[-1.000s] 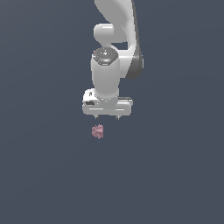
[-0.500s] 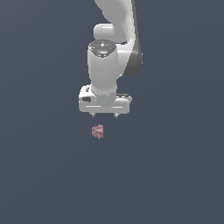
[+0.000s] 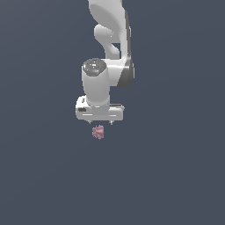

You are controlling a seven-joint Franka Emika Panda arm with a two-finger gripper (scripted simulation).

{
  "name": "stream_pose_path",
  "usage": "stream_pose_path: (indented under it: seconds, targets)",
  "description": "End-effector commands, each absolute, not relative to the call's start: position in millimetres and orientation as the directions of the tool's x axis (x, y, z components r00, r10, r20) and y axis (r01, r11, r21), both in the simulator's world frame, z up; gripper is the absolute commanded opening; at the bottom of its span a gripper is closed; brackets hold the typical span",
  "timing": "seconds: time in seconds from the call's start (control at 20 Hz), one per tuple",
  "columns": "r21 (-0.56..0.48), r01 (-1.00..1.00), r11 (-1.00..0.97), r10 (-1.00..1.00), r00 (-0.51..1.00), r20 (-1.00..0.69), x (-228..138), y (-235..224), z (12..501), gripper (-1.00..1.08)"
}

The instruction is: Pick up the object and move it to a goal position.

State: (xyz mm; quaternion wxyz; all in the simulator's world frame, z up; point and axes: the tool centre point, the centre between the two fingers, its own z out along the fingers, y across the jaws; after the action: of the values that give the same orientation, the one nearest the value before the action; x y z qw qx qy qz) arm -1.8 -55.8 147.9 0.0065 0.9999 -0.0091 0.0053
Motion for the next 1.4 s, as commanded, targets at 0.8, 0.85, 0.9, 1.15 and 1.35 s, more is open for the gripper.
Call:
stream_pose_path:
  seconds: [0.8, 0.85, 0.9, 1.15, 1.35]
  targets:
    - [0.001, -0.021, -1.000, -0.021, 1.000, -0.001, -9.4, -80.5, 85.7, 1.00]
    - [0.001, -0.021, -1.000, -0.021, 1.000, -0.001, -9.6, -80.5, 81.1, 1.00]
    - [0.000, -0.020, -1.000, -0.020, 1.000, -0.001, -9.8, -80.4, 76.2, 1.00]
    - [0.000, -0.020, -1.000, -0.020, 1.000, 0.000, -10.2, -80.7, 53.3, 1.00]
    - [0.000, -0.020, -1.000, -0.020, 1.000, 0.000, -9.2, -81.0, 46.9, 1.00]
